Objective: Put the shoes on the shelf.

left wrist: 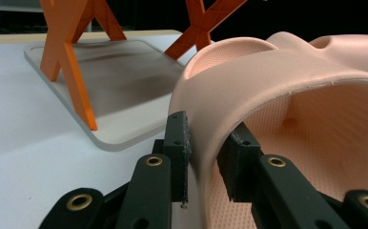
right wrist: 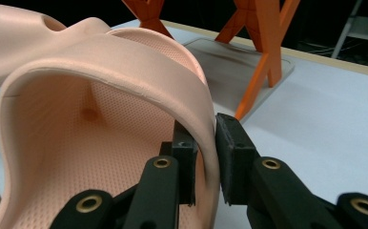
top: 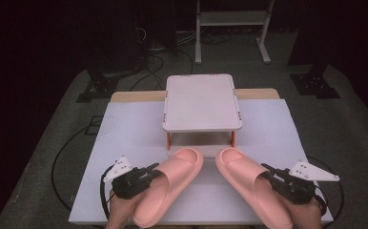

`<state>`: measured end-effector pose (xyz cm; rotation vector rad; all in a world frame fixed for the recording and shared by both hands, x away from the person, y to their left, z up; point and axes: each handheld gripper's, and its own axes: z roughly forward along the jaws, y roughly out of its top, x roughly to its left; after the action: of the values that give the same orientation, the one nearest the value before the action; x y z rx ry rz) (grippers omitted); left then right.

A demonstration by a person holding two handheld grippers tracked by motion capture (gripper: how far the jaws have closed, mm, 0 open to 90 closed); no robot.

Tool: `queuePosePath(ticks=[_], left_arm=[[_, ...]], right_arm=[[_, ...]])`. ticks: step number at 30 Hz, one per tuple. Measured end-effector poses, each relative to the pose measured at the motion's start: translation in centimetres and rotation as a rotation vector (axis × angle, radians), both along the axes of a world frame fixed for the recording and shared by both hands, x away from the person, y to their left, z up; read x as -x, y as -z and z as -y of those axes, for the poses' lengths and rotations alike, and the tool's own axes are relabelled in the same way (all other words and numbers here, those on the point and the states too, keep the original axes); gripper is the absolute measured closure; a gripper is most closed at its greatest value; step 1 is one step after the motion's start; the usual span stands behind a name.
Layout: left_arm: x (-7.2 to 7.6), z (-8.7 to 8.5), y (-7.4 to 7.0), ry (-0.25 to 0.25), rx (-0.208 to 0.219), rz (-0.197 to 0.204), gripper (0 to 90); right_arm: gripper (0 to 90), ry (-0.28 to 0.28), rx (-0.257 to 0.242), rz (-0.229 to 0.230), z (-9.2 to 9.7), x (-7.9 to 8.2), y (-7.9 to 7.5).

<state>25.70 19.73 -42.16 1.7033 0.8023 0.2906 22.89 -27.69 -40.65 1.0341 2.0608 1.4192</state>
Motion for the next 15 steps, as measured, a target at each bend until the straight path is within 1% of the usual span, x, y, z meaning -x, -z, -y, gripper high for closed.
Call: queuePosePath(ticks=[4, 5, 6, 7, 15], left_arm=[[0.1, 0.0, -0.3, 0.013, -0.004, 0.002, 74.4], [0.1, 0.1, -0.6, 0.018, -0.005, 0.005, 74.4], [0.1, 0.1, -0.6, 0.018, -0.005, 0.005, 74.4], [0.1, 0.1, -0.9, 0.022, -0.004, 0.012, 74.4], [0.2, 0.4, -2.2, 0.031, -0.010, 0.037, 74.5]], right_arm=[[78.1, -0.005, 0.001, -0.003, -0.4, -0.3, -0.4], [78.1, -0.006, -0.001, -0.003, -0.5, -0.4, -0.5], [78.1, -0.006, -0.002, 0.001, -0.6, -0.4, -0.6], [78.1, -0.007, -0.002, 0.004, -0.6, -0.4, -0.7], [78.1, -0.013, -0.017, 0.027, -1.0, -0.3, -1.5]])
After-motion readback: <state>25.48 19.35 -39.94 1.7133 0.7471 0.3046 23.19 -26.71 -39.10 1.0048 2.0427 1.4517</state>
